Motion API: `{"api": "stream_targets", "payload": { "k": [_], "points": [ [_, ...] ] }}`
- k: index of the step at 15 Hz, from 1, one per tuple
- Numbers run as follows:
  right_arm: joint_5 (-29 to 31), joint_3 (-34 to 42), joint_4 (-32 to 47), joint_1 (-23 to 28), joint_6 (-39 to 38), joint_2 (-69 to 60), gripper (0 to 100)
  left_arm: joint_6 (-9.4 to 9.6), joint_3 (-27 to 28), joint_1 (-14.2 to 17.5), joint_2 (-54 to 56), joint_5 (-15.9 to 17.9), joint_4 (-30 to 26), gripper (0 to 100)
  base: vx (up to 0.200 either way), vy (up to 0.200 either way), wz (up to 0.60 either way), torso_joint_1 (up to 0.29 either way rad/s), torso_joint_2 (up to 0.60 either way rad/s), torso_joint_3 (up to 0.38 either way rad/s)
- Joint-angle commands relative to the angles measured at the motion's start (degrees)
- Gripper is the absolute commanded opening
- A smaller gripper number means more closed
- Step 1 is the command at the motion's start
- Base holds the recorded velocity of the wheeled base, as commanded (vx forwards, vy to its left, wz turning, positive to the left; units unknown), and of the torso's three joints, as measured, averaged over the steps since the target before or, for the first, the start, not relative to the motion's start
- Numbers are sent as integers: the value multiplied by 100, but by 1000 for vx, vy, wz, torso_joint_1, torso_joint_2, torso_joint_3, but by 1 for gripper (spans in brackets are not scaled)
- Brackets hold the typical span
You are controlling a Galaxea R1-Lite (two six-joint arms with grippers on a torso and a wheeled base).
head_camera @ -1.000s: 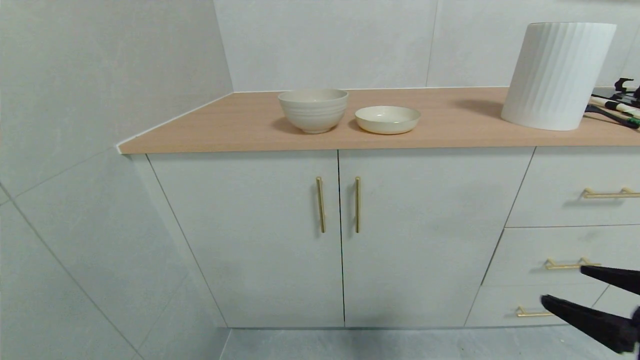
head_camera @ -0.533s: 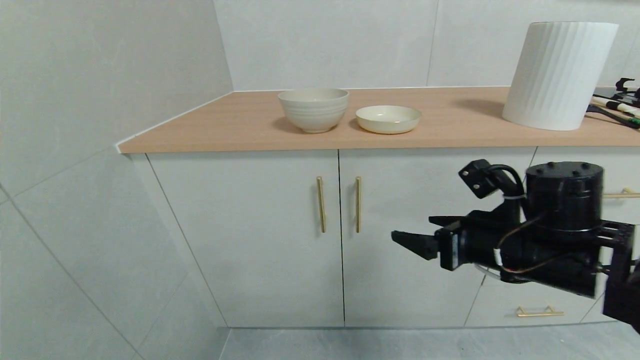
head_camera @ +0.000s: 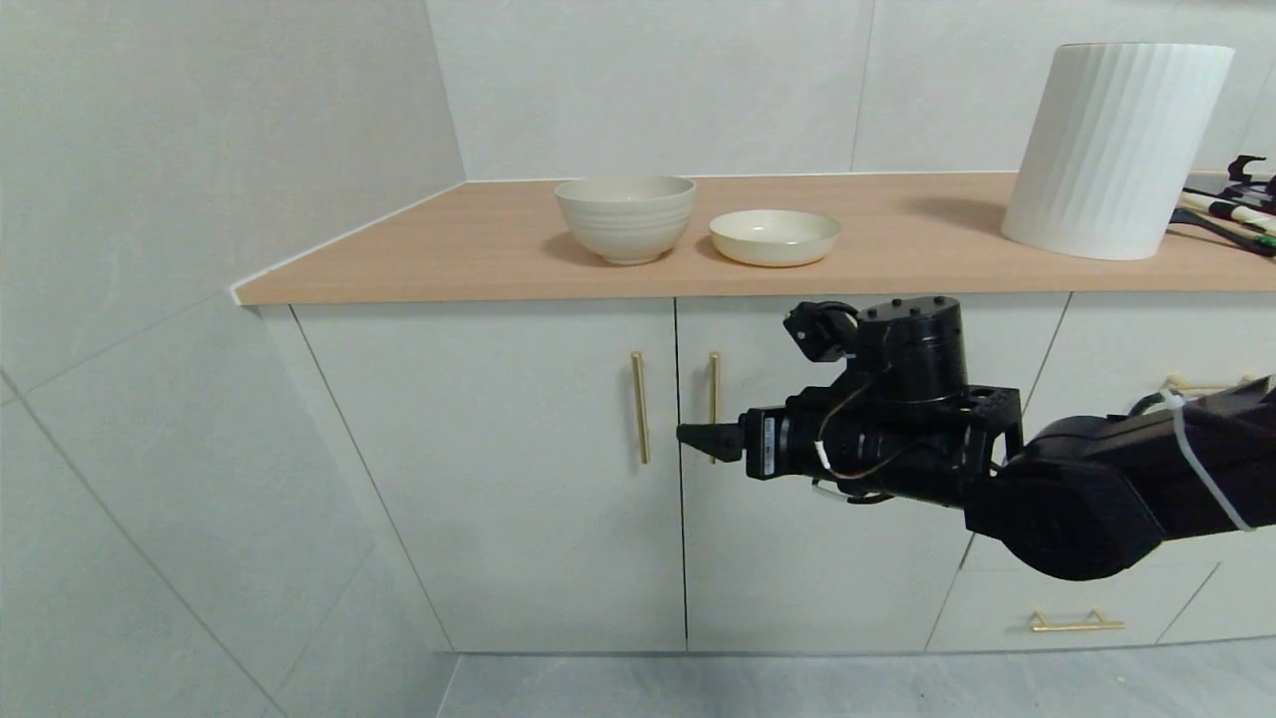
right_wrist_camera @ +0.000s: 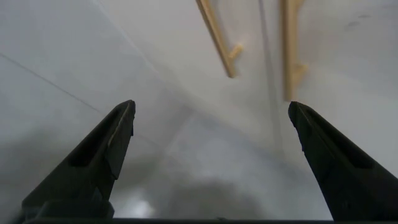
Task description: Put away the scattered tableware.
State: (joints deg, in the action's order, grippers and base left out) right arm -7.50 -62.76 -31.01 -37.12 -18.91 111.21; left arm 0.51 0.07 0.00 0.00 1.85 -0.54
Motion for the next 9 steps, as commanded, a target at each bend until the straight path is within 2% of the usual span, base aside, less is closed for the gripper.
{"api": "stream_targets", "payload": {
  "k": [1, 3, 9],
  "points": [
    [-94, -316, 16, -23, -210, 313, 100, 2, -7, 0, 0, -1, 1, 100, 0, 0, 0, 0, 0, 0],
    [-358, -342, 8, -15, -386, 348, 100, -7, -7, 0, 0, -1, 1, 100, 0, 0, 0, 0, 0, 0],
    [-323, -729, -45, 214, -386, 735, 100, -7, -7, 0, 0, -1, 1, 100, 0, 0, 0, 0, 0, 0]
  ]
}}
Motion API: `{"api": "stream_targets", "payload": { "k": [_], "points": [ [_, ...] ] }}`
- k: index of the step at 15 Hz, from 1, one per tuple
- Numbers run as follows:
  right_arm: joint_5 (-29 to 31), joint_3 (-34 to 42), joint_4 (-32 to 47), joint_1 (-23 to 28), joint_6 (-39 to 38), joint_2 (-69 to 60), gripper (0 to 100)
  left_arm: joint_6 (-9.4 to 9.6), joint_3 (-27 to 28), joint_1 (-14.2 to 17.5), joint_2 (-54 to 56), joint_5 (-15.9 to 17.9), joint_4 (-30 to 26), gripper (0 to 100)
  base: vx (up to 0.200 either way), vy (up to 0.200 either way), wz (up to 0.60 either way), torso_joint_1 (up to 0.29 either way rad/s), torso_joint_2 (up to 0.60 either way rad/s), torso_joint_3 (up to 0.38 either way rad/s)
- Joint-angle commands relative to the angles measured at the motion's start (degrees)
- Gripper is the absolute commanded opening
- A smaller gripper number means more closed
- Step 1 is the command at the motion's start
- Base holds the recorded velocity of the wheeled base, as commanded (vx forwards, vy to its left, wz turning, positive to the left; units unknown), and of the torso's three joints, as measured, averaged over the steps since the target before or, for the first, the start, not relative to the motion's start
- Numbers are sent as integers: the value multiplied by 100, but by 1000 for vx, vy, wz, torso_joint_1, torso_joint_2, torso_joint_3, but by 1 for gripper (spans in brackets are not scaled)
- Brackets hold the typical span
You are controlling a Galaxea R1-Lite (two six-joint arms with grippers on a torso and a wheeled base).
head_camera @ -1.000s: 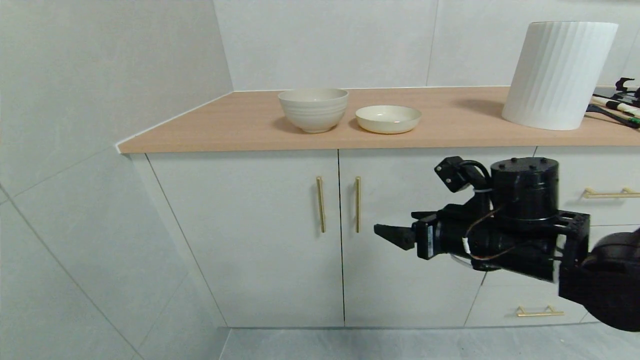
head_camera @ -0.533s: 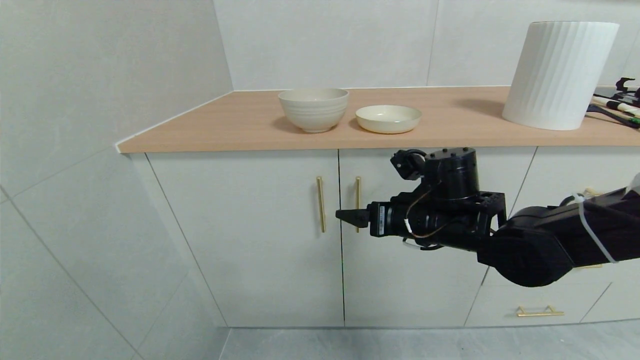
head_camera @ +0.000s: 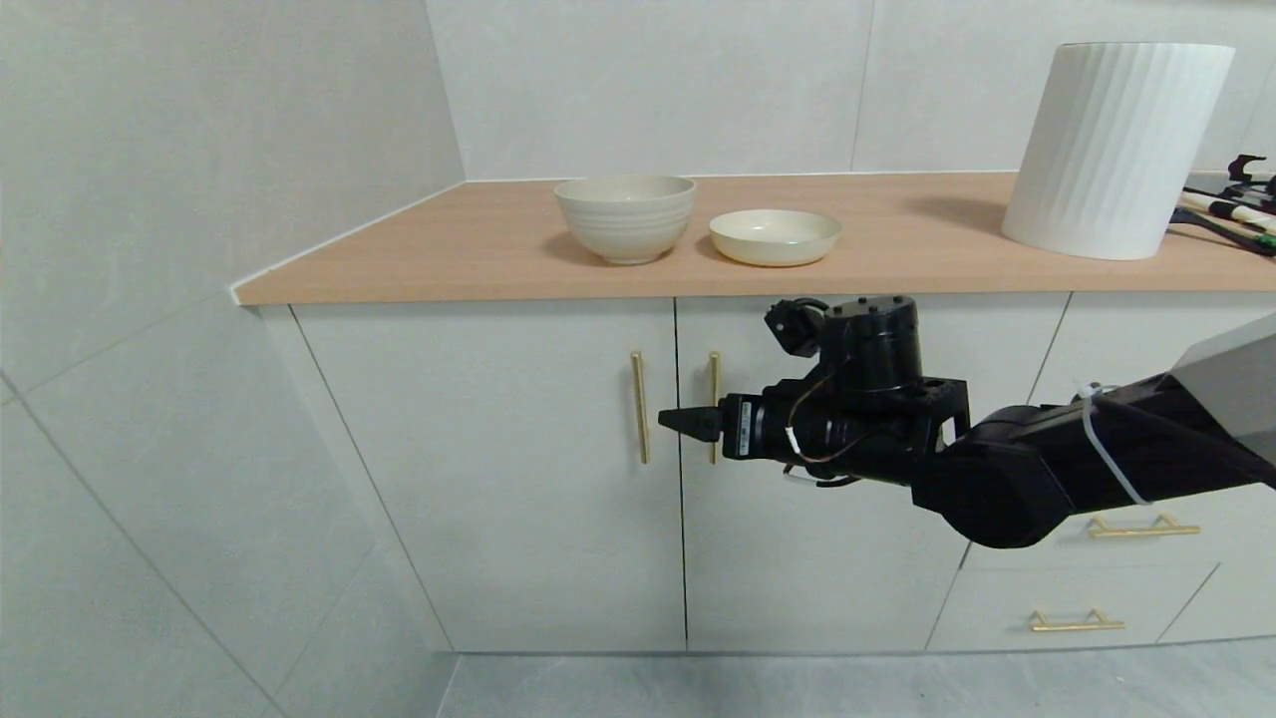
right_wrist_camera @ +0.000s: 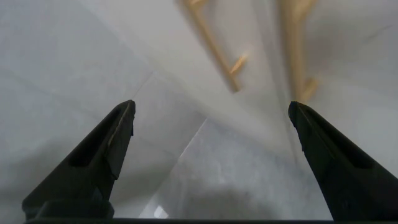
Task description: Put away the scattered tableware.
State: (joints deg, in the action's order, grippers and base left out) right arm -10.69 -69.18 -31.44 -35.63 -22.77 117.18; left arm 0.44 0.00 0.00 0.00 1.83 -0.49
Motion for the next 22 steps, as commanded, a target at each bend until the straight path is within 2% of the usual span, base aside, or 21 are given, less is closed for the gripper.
{"api": "stream_targets", "payload": {
  "k": [1, 7, 13, 22],
  "points": [
    [-3, -219, -29, 118, -8, 262, 100, 0, 0, 0, 0, 2, -4, 100, 0, 0, 0, 0, 0, 0],
    [-3, -412, -943, 180, -8, 1097, 100, 0, 0, 0, 0, 2, -4, 100, 0, 0, 0, 0, 0, 0],
    [-21, -596, -996, 162, -509, 1176, 100, 0, 0, 0, 0, 2, -4, 100, 0, 0, 0, 0, 0, 0],
    [-56, -280, -1637, -93, -606, 1097, 100, 0, 0, 0, 0, 2, -4, 100, 0, 0, 0, 0, 0, 0]
  ]
}}
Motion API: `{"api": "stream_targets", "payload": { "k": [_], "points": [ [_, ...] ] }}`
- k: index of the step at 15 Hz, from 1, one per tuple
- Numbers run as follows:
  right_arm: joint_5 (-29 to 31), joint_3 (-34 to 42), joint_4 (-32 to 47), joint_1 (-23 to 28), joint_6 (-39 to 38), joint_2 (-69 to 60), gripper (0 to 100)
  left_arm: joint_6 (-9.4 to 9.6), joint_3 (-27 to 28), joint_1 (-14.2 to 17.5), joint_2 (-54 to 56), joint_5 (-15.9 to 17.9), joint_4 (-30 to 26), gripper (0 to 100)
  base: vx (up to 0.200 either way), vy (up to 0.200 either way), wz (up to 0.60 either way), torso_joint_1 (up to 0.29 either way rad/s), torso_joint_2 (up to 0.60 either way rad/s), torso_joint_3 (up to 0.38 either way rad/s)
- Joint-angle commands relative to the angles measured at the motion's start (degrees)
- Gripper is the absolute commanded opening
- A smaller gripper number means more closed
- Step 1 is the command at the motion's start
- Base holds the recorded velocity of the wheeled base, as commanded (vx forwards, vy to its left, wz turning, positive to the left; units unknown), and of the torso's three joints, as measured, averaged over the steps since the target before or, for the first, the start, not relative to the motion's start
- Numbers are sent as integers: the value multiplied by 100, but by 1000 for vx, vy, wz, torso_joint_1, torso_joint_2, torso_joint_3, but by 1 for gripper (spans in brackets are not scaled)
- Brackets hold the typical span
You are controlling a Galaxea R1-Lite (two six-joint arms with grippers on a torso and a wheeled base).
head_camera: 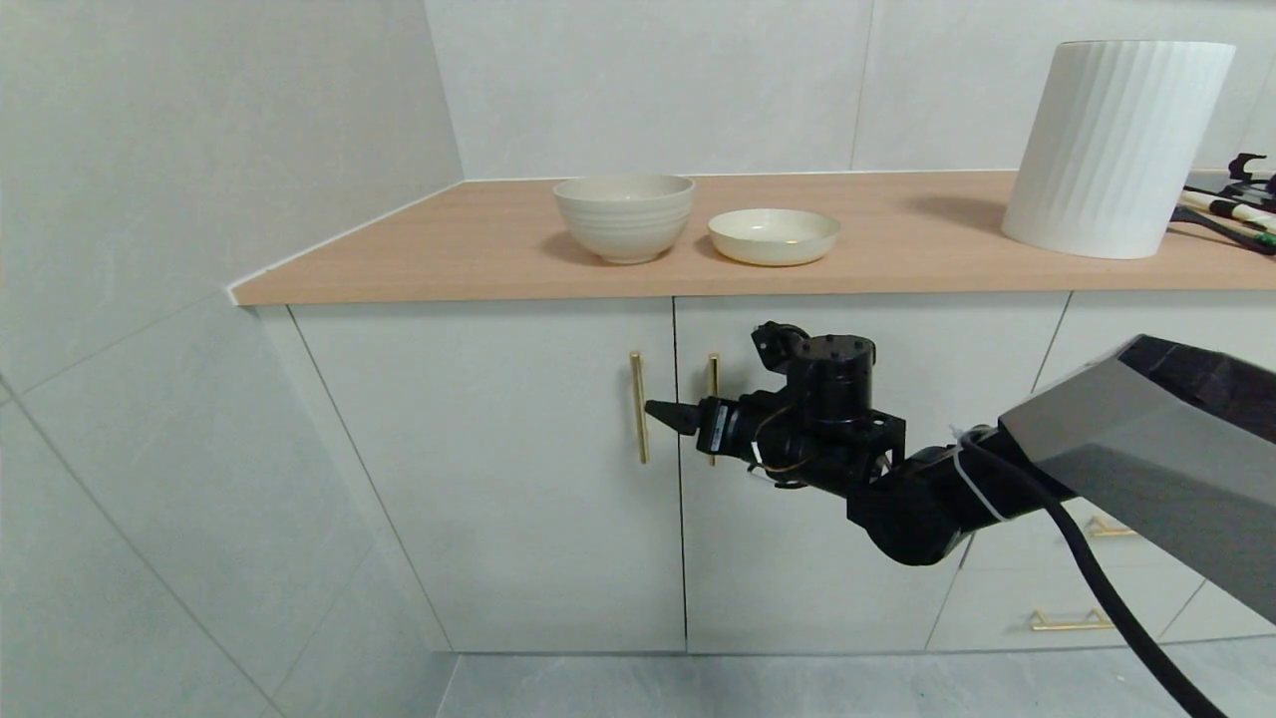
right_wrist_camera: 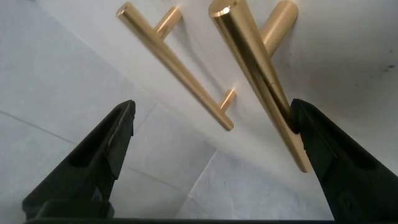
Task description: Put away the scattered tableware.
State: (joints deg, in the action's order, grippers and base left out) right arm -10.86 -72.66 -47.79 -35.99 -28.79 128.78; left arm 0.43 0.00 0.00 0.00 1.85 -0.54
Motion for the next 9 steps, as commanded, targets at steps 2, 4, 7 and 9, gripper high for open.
{"api": "stream_targets", "payload": {
  "k": [2, 4, 7, 9],
  "points": [
    [-56, 182, -3, -110, -3, -143, 100, 1, 0, 0, 0, -1, 1, 100, 0, 0, 0, 0, 0, 0],
    [-171, 313, -3, -119, -3, -266, 100, 1, 9, 0, 0, -1, 1, 100, 0, 0, 0, 0, 0, 0],
    [-206, 586, -3, -181, -3, -477, 100, 1, 0, 0, 0, -1, 1, 100, 0, 0, 0, 0, 0, 0],
    [-223, 823, -3, -233, -3, -670, 100, 1, 0, 0, 0, -1, 1, 100, 0, 0, 0, 0, 0, 0]
  ]
}}
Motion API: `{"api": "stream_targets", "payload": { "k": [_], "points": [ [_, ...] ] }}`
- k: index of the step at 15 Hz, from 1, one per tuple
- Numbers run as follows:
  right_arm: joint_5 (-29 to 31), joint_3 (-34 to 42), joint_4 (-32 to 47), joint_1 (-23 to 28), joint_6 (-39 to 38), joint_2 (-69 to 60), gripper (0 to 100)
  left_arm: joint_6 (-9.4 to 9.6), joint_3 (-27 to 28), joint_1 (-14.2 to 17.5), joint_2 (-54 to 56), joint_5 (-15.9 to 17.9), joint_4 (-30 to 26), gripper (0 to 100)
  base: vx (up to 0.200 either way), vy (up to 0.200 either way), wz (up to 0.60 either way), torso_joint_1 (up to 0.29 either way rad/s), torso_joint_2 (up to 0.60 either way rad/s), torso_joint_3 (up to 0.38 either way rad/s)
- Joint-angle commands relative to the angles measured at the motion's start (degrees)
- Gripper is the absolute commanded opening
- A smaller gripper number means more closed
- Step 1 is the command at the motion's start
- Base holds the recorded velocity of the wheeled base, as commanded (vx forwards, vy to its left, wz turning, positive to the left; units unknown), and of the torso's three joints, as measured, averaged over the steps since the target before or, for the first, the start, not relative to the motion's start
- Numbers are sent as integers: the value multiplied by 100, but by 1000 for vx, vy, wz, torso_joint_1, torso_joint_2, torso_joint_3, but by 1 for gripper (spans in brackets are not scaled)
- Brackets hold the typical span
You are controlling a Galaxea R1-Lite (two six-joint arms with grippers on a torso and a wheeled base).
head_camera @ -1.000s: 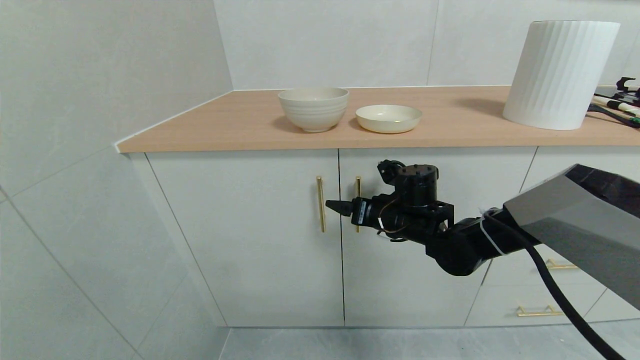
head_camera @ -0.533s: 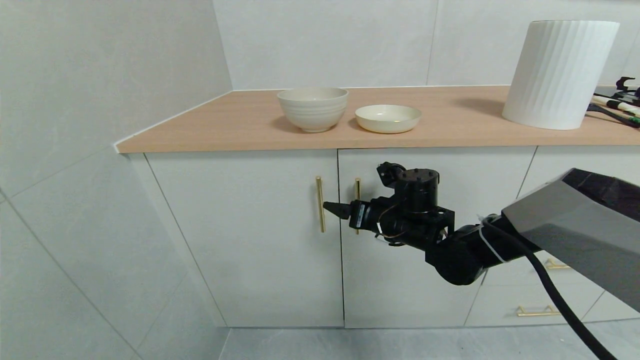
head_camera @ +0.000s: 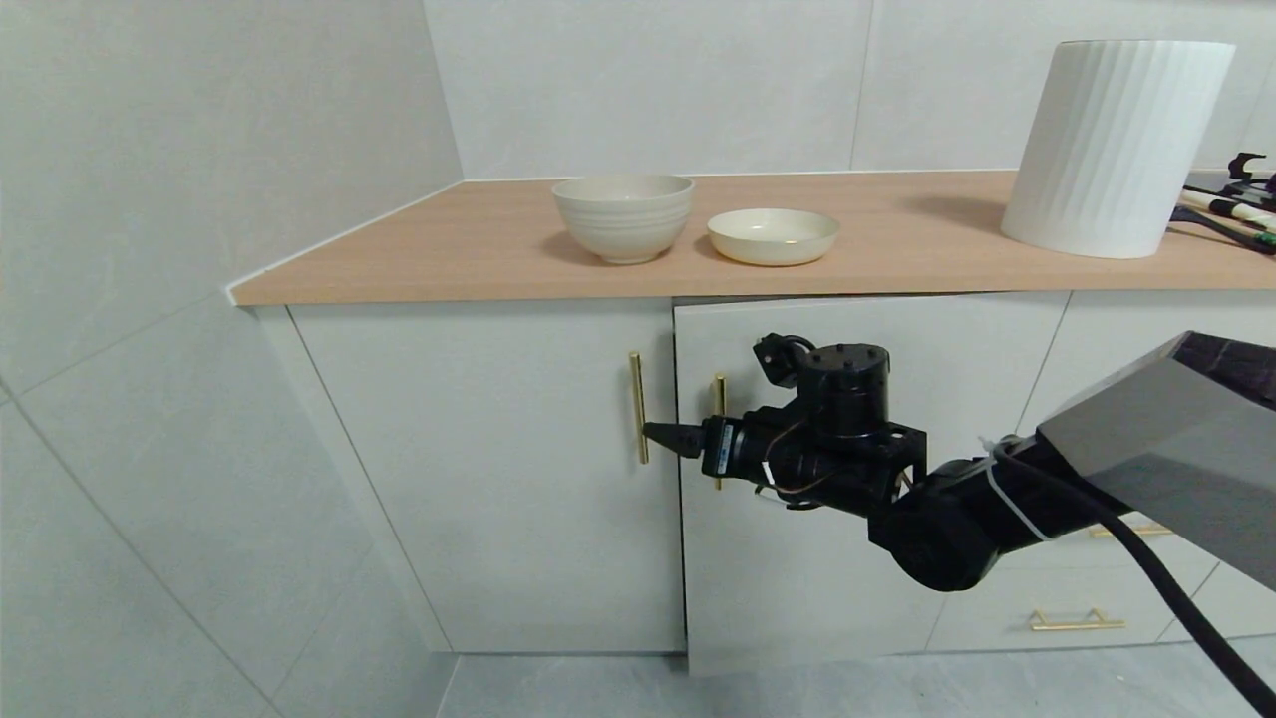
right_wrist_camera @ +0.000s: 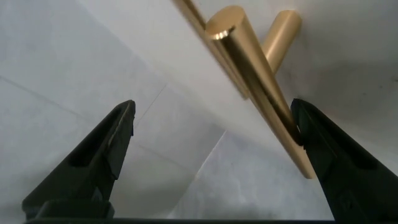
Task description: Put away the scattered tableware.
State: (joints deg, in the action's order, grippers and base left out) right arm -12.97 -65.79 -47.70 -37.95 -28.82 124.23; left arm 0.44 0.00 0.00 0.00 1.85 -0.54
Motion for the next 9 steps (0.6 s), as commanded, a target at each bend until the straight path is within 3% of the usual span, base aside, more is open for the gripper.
{"api": "stream_targets", "payload": {
  "k": [1, 9],
  "points": [
    [-56, 260, -11, -63, -1, -330, 100, 0, 0, 0, 0, -1, 1, 100, 0, 0, 0, 0, 0, 0],
    [-663, 1860, -20, -406, 25, -1692, 100, 0, 9, 0, 0, -1, 1, 100, 0, 0, 0, 0, 0, 0]
  ]
}}
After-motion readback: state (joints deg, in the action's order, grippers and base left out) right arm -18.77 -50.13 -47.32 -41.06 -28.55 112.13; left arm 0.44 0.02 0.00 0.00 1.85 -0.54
